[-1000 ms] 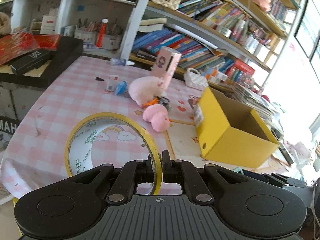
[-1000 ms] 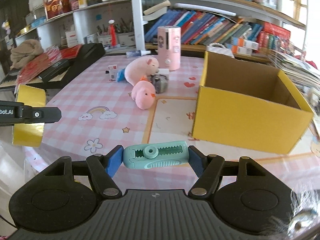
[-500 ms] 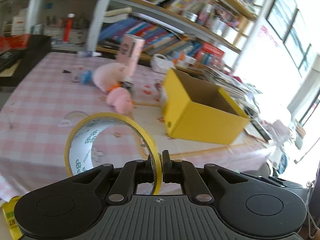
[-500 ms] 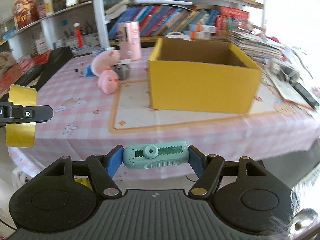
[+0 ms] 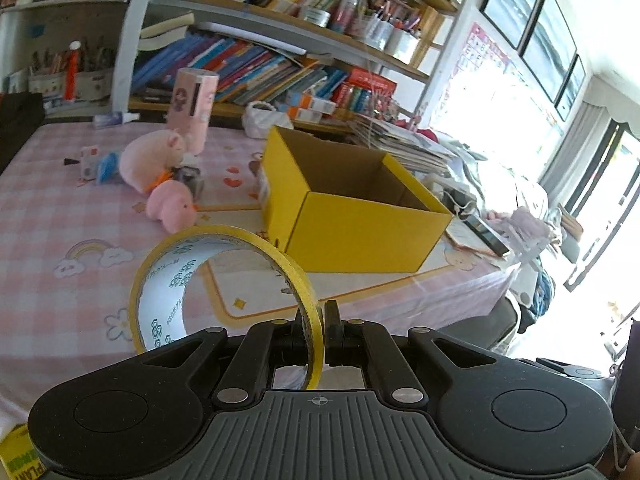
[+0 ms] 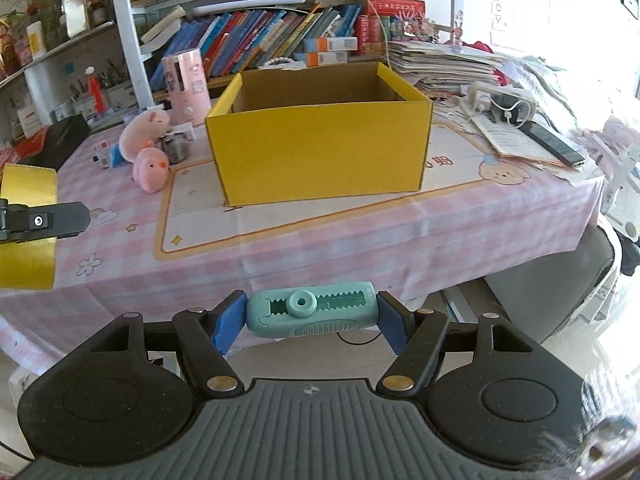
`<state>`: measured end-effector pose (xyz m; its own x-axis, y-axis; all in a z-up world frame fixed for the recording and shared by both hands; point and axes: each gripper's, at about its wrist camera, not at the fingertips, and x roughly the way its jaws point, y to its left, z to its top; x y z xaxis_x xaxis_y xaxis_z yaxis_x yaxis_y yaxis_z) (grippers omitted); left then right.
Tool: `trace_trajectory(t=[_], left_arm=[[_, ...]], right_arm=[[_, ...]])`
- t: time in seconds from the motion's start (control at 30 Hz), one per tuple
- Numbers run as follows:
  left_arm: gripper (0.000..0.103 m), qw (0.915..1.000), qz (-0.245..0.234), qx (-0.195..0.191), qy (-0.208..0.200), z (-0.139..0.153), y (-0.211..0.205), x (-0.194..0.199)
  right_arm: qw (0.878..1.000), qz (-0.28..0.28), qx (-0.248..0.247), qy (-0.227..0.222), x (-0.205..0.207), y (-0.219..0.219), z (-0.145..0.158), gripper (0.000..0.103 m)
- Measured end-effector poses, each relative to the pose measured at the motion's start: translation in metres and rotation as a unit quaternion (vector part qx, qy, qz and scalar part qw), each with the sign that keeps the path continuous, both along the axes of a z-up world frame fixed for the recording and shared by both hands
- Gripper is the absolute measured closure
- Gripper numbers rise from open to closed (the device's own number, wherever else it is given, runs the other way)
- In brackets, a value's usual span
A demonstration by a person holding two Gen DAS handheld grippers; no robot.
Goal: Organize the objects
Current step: 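Lift the tape roll and stapler and carry both toward the yellow box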
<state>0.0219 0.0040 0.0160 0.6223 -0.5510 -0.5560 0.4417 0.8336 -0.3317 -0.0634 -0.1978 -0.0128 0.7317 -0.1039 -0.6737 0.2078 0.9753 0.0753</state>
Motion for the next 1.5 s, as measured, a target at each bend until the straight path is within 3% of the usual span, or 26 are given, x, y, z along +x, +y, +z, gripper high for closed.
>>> trace_trajectory(t=[1.07,1.5], left_arm=[[0.098,0.9996,-0.018,0.009,-0.021,0.008,-0.033,0.047],[0.098,0.9973,-0.029,-0.002,-0.068,0.025,-0.073,0.091]], right_arm=[[1.0,-0.007,0.007,0.009,0.057,-0.032,0.003,0.036],[0.999,-0.005,-0.013,-0.038,0.109,-0.071,0.033,0.036]])
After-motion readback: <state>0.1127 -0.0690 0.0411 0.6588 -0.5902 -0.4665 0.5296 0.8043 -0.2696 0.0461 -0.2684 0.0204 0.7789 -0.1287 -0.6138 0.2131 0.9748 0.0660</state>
